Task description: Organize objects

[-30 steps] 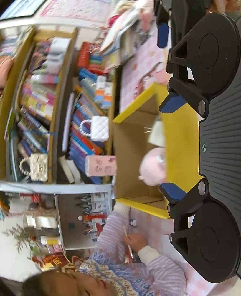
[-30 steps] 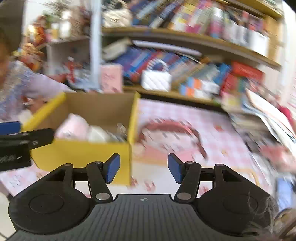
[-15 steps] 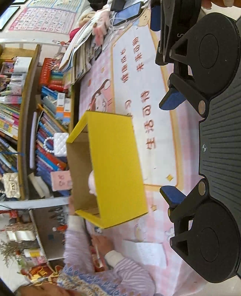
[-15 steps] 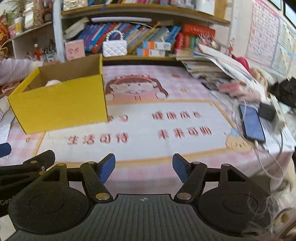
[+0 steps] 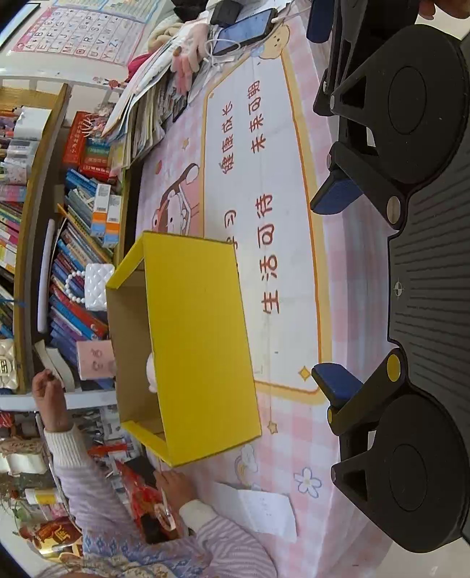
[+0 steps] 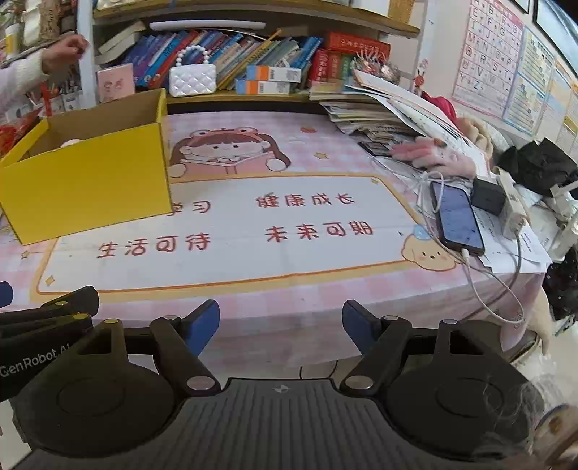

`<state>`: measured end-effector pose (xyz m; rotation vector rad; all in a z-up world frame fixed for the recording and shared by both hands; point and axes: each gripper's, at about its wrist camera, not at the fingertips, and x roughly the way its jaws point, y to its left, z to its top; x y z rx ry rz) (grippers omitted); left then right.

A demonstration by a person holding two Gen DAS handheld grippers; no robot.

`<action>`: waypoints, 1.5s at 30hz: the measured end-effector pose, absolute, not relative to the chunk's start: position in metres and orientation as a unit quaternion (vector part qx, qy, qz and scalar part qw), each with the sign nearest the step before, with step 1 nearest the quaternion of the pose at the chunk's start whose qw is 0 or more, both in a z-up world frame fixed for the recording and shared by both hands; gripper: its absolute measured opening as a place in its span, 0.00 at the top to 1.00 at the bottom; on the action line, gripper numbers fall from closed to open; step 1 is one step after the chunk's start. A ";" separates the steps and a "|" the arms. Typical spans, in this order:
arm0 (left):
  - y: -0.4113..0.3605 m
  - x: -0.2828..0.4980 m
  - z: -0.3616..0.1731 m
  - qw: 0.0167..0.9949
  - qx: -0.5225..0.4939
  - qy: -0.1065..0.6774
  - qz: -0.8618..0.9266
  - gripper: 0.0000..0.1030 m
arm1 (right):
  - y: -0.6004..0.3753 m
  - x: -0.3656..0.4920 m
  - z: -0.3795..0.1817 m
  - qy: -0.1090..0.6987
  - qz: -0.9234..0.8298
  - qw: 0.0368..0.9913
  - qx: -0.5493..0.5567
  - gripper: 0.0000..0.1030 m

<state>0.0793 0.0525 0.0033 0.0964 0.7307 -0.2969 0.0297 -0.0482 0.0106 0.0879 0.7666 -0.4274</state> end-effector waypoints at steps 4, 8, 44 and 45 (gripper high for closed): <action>0.046 0.080 0.004 0.922 0.052 0.358 -0.140 0.09 | -0.054 0.030 0.011 0.372 -0.213 0.902 0.043 0.27; 0.045 0.082 0.003 0.921 0.048 0.363 -0.132 0.07 | -0.061 0.030 0.009 0.375 -0.223 0.898 0.047 0.17; 0.048 0.077 0.009 0.931 0.057 0.348 -0.096 0.02 | -0.058 0.033 0.012 0.369 -0.214 0.904 0.038 0.14; 0.048 0.078 0.009 0.931 0.057 0.347 -0.095 0.02 | -0.057 0.033 0.012 0.368 -0.214 0.904 0.038 0.14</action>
